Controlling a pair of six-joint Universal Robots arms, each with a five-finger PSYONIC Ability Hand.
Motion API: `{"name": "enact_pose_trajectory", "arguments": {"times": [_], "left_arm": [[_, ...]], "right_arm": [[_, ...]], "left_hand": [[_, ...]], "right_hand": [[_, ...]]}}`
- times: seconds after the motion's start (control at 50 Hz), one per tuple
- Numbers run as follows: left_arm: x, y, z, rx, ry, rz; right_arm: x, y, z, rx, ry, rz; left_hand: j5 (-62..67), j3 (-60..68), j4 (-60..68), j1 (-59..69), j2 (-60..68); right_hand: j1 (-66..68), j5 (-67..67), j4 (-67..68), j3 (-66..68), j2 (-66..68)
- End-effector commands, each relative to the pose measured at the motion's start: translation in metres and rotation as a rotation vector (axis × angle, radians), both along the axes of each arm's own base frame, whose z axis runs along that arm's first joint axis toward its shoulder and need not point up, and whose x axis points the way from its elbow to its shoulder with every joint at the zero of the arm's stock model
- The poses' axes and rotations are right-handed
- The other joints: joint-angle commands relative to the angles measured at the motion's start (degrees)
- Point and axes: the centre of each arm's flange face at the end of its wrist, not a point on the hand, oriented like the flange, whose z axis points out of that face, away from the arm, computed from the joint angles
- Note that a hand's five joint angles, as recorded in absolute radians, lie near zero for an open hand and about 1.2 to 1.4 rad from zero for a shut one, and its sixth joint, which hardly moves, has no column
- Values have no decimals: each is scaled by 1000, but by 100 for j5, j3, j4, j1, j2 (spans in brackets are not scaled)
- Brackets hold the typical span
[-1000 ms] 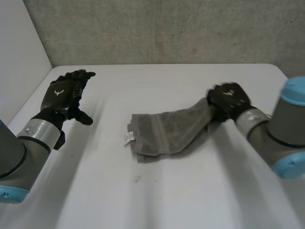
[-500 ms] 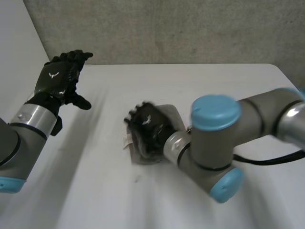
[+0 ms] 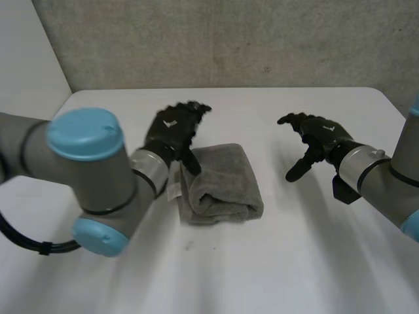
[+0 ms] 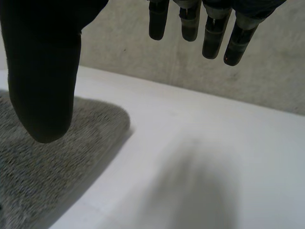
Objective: Fold the towel.
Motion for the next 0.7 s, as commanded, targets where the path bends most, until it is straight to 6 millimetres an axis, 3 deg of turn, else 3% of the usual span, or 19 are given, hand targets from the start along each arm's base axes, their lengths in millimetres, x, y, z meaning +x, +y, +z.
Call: {"name": "enact_pose_trajectory", "arguments": {"times": [0.02,0.14,0.18,0.28,0.4,0.48,0.54,0.58,0.6,0.62,0.64,0.68,0.7], "left_arm": [[-10,2,-44,73,-80,25],[-4,2,-63,114,-120,48],[-1,2,-66,125,-128,54],[10,0,-75,154,-150,78],[15,1,-78,165,-161,85],[15,2,-74,158,-161,84],[15,2,-69,147,-155,84],[15,1,-60,129,-144,85],[16,1,-42,95,-118,86],[17,1,-23,60,-91,90],[17,1,-23,60,-91,90],[28,-2,22,-22,-24,118],[28,-2,22,-22,-23,119]], "right_arm": [[9,0,-18,40,10,71],[22,-6,-33,46,27,120],[46,4,-40,31,50,202],[67,6,-55,20,78,266],[76,-3,-77,21,111,283],[76,-5,-76,7,122,281],[76,-5,-59,-32,114,278],[73,-6,-23,-109,88,264],[73,-6,-23,-109,88,264],[69,-5,0,-161,77,249],[69,-5,0,-162,76,249],[63,3,47,-267,44,222],[63,4,47,-267,44,222]], "left_hand": [[-156,40,38,11,56],[-156,40,38,11,56],[-156,40,38,11,56],[-156,40,38,11,56],[-156,40,38,11,56],[-156,40,38,11,56],[-156,40,38,11,56],[-156,40,38,11,56],[-156,40,38,11,56],[-156,40,38,11,56],[-156,40,38,11,56],[-156,40,38,11,56],[-156,40,38,11,56]], "right_hand": [[-54,-147,-1,46,26],[-54,-147,-1,46,26],[-54,-147,-1,46,26],[-54,-147,-1,46,26],[-54,-147,-1,46,26],[-54,-147,-1,46,26],[-54,-147,-1,46,26],[-54,-147,-1,46,26],[-54,-147,-1,46,26],[-54,-147,-1,46,26],[-54,-147,-1,46,26],[-54,-147,-1,46,26],[-54,-147,-1,46,26]]}}
